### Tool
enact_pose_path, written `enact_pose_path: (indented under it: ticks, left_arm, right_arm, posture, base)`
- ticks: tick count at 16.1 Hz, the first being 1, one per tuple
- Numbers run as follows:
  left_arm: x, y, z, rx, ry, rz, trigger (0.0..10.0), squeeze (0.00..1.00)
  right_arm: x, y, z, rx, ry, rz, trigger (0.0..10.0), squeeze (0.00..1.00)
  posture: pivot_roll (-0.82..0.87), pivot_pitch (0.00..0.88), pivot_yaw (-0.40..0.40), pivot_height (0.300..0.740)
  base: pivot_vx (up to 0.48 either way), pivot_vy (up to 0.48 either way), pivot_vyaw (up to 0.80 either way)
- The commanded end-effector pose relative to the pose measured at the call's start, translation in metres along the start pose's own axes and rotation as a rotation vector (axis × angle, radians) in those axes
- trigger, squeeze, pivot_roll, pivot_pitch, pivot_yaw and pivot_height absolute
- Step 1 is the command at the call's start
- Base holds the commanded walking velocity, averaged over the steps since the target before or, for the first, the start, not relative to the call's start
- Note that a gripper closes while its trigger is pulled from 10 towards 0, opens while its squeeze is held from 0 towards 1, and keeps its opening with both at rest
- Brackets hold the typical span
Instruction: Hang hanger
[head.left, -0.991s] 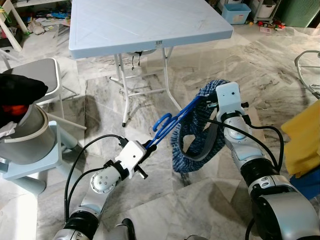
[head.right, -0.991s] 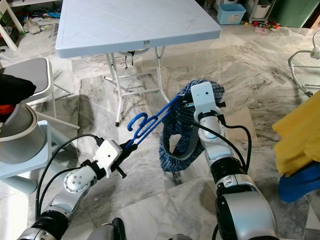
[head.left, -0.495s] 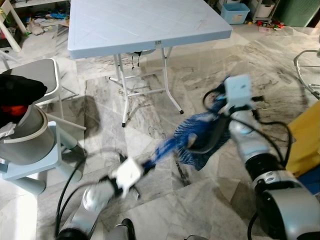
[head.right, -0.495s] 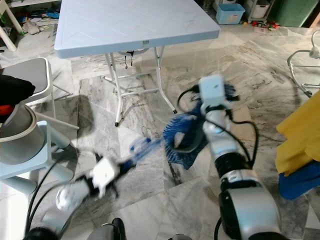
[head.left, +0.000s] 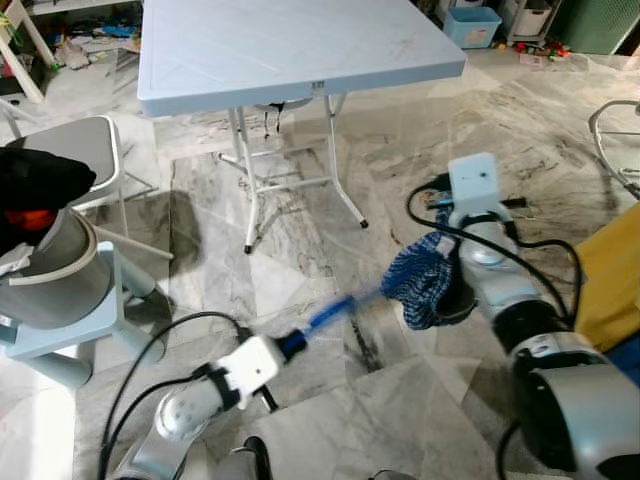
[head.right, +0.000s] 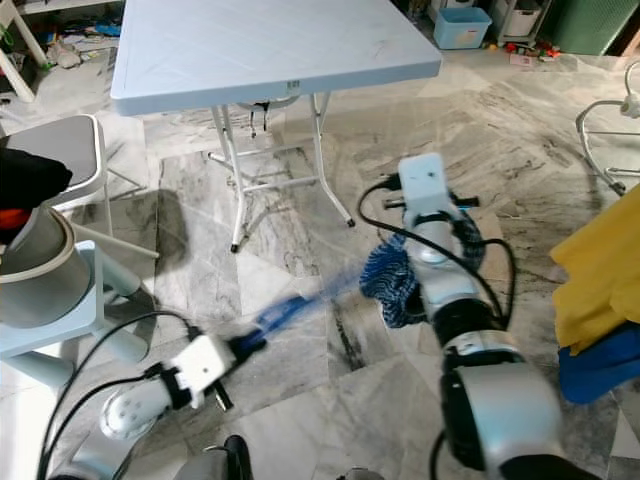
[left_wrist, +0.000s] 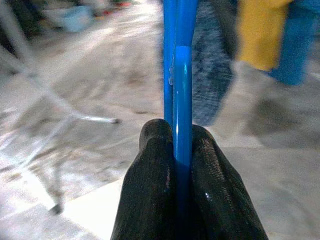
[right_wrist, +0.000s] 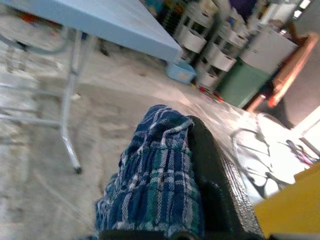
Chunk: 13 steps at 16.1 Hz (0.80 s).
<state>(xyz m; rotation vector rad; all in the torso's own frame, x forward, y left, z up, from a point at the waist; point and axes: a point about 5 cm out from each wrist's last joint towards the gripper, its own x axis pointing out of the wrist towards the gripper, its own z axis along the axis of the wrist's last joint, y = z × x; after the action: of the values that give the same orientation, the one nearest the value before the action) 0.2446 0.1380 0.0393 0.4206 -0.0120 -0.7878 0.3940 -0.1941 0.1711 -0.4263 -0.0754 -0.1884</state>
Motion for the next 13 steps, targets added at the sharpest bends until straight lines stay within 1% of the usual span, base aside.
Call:
enact_pose_path:
  ticks: [1, 2, 3, 4, 6, 7, 8, 9, 10, 11, 12, 13]
  left_arm:
    - [-0.007, 0.005, 0.0, -0.001, -0.011, 0.064, 0.0, 0.0]
    - [-0.009, 0.006, -0.001, -0.012, -0.012, 0.085, 0.0, 0.0]
    - [-0.016, 0.004, -0.006, -0.066, -0.006, 0.143, 0.0, 0.0]
    - [-0.019, 0.0, -0.009, -0.093, 0.004, 0.159, 0.0, 0.0]
    - [-0.023, -0.001, -0.015, -0.122, 0.041, 0.238, 0.0, 0.0]
    - [-0.025, 0.003, -0.018, -0.12, 0.074, 0.313, 0.0, 0.0]
    - [-0.026, 0.014, -0.024, -0.171, 0.11, 0.449, 0.0, 0.0]
    - [-0.028, 0.03, -0.031, -0.225, 0.167, 0.611, 2.3, 0.0]
    - [-0.029, 0.044, -0.031, -0.219, 0.195, 0.725, 4.2, 0.0]
    - [-0.03, 0.056, -0.028, -0.205, 0.2, 0.823, 5.0, 0.0]
    - [-0.032, 0.065, -0.025, -0.181, 0.213, 0.902, 9.3, 0.0]
    - [-0.031, 0.069, -0.023, -0.185, 0.227, 0.917, 10.0, 0.0]
  right_arm:
    - [-0.003, -0.008, -0.014, 0.008, 0.06, -0.031, 0.0, 0.0]
    - [-0.004, -0.01, -0.018, 0.022, 0.079, -0.044, 0.0, 0.0]
    - [-0.008, -0.02, -0.032, 0.064, 0.134, -0.102, 0.0, 0.0]
    - [-0.01, -0.025, -0.037, 0.086, 0.15, -0.131, 0.0, 0.0]
    - [-0.014, -0.028, -0.044, 0.112, 0.177, -0.138, 0.0, 0.0]
    - [-0.016, -0.026, -0.048, 0.127, 0.189, -0.126, 0.0, 0.0]
    - [-0.019, -0.022, -0.052, 0.148, 0.195, -0.097, 0.0, 0.0]
    - [-0.026, -0.013, -0.059, 0.177, 0.189, -0.02, 0.0, 0.0]
    - [-0.033, -0.004, -0.063, 0.199, 0.171, 0.053, 0.0, 0.0]
    - [-0.039, 0.004, -0.065, 0.227, 0.148, 0.123, 0.0, 0.0]
    - [-0.044, 0.011, -0.065, 0.247, 0.127, 0.175, 0.0, 0.0]
    - [-0.048, 0.018, -0.064, 0.267, 0.104, 0.22, 0.0, 0.0]
  posture:
    - [-0.09, 0.158, -0.012, 0.74]
    - [-0.09, 0.155, -0.017, 0.74]
    - [-0.09, 0.154, -0.019, 0.74]
    - [-0.08, 0.153, -0.018, 0.74]
    - [-0.08, 0.15, -0.016, 0.74]
    - [-0.08, 0.147, -0.016, 0.74]
    - [-0.07, 0.138, -0.019, 0.74]
    - [-0.06, 0.126, -0.02, 0.74]
    - [-0.06, 0.12, -0.02, 0.74]
    - [-0.05, 0.117, -0.02, 0.74]
    - [-0.04, 0.112, -0.021, 0.74]
    - [-0.04, 0.106, -0.017, 0.74]
  base:
    - [0.0, 0.0, 0.0]
    - [0.0, 0.0, 0.0]
    - [0.0, 0.0, 0.0]
    - [0.0, 0.0, 0.0]
    - [0.0, 0.0, 0.0]
    - [0.0, 0.0, 0.0]
    - [0.0, 0.0, 0.0]
    - [0.0, 0.0, 0.0]
    - [0.0, 0.0, 0.0]
    - [0.0, 0.0, 0.0]
    - [0.0, 0.0, 0.0]
    - [0.0, 0.0, 0.0]
